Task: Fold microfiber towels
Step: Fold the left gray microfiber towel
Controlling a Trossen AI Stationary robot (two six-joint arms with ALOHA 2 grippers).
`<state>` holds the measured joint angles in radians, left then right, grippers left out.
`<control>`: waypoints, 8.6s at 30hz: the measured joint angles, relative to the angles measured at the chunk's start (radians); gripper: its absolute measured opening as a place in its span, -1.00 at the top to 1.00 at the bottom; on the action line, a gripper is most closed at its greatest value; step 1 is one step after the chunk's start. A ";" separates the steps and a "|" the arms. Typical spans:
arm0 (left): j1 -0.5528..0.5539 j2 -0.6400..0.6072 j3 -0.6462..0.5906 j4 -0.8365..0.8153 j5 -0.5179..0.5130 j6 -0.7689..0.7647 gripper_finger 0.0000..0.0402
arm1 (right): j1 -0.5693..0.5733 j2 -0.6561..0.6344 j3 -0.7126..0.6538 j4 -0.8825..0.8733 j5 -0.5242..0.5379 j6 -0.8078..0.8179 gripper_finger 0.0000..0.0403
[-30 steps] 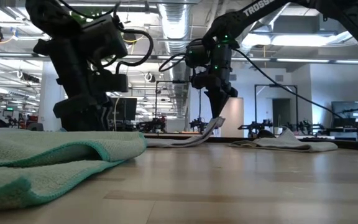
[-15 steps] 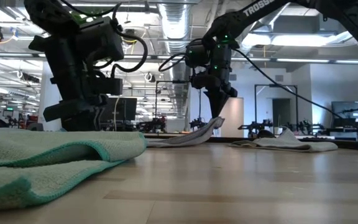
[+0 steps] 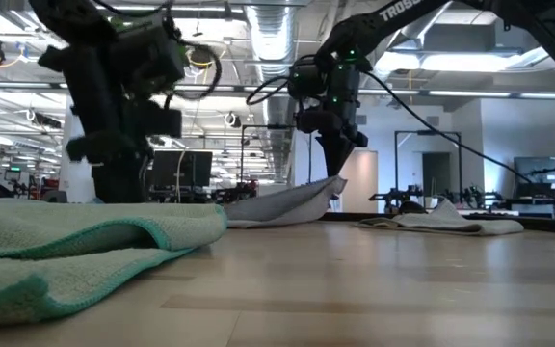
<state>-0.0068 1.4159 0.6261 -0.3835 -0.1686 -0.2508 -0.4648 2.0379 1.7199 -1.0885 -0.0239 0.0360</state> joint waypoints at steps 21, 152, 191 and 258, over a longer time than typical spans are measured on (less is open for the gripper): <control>0.035 -0.236 0.005 -0.056 -0.071 -0.219 1.00 | -0.001 -0.022 0.000 0.054 -0.086 -0.071 0.77; 0.125 -0.244 0.610 -0.416 -0.151 -0.205 1.00 | 0.103 -0.023 -0.060 0.134 0.033 -0.418 0.97; 0.369 0.100 1.268 -0.494 -0.477 0.414 1.00 | -0.019 -0.535 0.050 0.226 0.475 -0.454 1.00; -0.471 0.549 1.300 -1.094 -0.151 -0.906 1.00 | 0.681 -0.471 -0.443 0.049 0.151 0.173 0.99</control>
<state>-0.4774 1.9652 1.9263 -1.4776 -0.3197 -1.1573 0.2161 1.5666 1.2770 -1.0393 0.1268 0.2086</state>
